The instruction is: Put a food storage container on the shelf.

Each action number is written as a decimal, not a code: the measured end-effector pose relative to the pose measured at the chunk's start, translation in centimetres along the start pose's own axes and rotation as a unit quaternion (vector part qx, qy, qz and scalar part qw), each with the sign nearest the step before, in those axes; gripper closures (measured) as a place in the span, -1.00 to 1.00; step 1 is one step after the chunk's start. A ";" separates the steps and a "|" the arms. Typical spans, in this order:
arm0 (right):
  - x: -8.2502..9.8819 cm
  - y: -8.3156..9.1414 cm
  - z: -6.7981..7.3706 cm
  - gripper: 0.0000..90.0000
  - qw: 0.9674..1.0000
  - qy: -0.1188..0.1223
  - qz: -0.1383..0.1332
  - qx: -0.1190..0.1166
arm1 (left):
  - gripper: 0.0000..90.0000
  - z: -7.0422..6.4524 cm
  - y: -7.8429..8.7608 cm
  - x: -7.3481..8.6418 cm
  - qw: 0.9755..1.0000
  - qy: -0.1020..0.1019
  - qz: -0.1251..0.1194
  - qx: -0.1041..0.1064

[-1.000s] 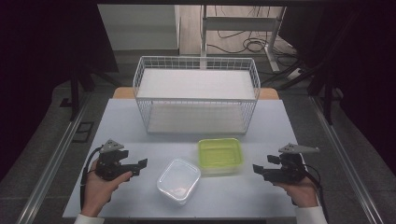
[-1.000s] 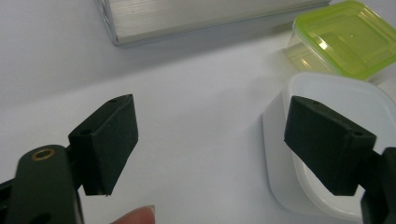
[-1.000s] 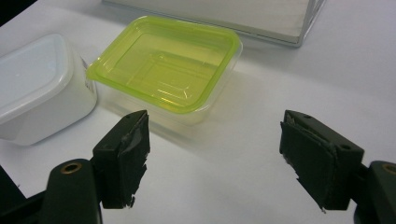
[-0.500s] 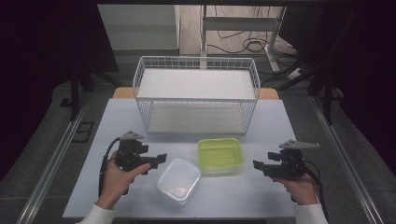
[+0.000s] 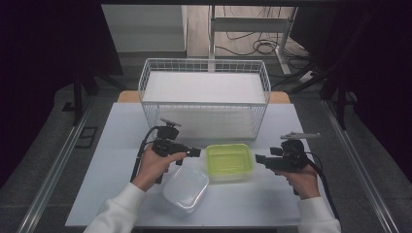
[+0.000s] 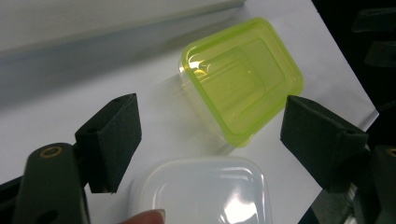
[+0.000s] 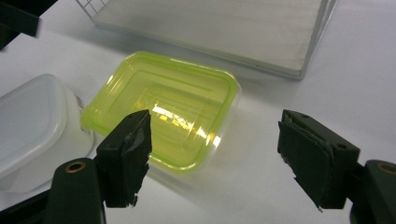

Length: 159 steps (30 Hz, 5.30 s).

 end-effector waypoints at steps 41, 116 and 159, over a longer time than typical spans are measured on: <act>-0.6 -6.3 -1.0 -0.20 0.993 -0.078 0.073 -0.054 | -0.06 0.1 -8.2 -1.2 0.986 0.083 0.116 0.080; -4.2 0.0 2.9 0.74 0.988 -0.074 0.010 -0.135 | 0.75 -3.1 1.2 -3.0 0.995 -0.023 -0.032 0.096; -14.8 7.0 9.4 0.75 0.985 0.050 -0.121 -0.108 | 0.75 -5.5 14.6 -7.5 0.974 -0.122 -0.188 0.037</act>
Point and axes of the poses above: each handheld gripper's, and its own axes: y roughly backward along the jaws, x roughly out of its underside, z roughly to its left, the point moved 10 cm from there along -y, roughly forward along the jaws, and after that the axes turned 7 degrees about z, right-handed, at the moved point
